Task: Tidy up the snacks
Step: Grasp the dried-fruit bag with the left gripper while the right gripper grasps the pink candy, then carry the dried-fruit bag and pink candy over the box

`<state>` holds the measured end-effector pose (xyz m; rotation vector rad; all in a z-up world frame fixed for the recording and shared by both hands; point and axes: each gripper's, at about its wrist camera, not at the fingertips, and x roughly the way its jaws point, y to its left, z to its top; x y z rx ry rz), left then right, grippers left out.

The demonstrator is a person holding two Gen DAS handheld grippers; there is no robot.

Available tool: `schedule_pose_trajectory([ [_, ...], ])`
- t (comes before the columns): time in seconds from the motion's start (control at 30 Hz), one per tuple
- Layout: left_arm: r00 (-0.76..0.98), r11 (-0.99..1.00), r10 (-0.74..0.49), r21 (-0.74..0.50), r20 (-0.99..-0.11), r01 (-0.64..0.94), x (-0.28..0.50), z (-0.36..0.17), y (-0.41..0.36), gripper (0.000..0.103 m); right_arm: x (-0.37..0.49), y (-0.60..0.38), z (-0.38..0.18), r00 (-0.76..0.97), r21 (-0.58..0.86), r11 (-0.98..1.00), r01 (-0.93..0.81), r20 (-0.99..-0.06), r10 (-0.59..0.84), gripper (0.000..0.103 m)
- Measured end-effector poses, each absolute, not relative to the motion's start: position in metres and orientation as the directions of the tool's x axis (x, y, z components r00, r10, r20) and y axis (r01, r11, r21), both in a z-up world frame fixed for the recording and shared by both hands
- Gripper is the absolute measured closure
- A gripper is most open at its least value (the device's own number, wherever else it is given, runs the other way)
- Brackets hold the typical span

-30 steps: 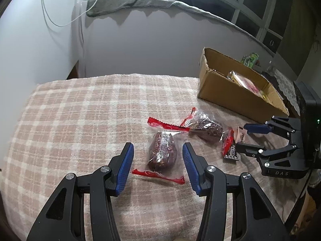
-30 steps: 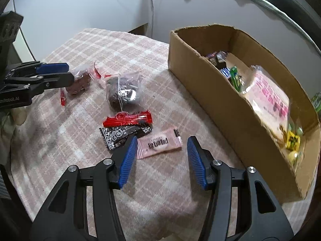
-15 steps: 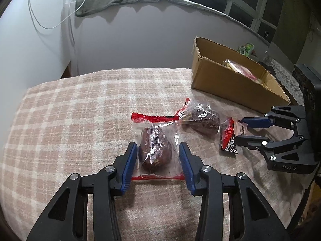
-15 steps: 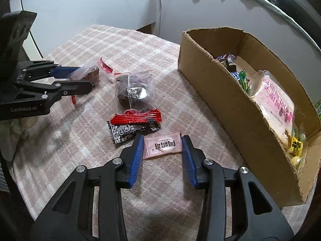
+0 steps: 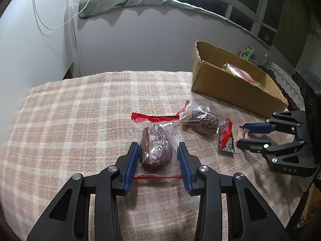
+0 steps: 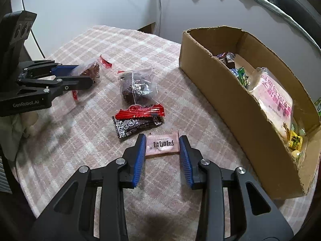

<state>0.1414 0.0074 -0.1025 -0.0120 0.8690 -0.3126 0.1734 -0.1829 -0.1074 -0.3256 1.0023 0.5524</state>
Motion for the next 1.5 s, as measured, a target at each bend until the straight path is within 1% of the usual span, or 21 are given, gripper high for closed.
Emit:
schedule_pose_trajectory([
  [0.37,0.644,0.952,-0.277,-0.116,-0.713,0.282,0.128,-0.079,-0.001,0.066,0.161,-0.193,-0.098,0.446,-0.003,0.83,-0.557,-0.845,0.295,0.068],
  [0.9,0.693,0.929,-0.335,-0.102,-0.639,0.356,0.121,-0.033,-0.033,0.066,0.144,-0.226,-0.038,0.543,-0.023,0.855,-0.518,-0.781,0.308,0.068],
  [1.2,0.709,0.918,-0.361,-0.096,-0.606,0.386,0.13,-0.014,-0.053,0.066,0.156,-0.251,-0.01,0.6,-0.029,0.885,-0.464,-0.745,0.29,0.068],
  [1.5,0.71,0.903,-0.39,-0.091,-0.587,0.421,0.151,-0.002,-0.082,0.066,0.177,-0.274,0.001,0.633,-0.036,0.911,-0.41,-0.73,0.256,0.068],
])
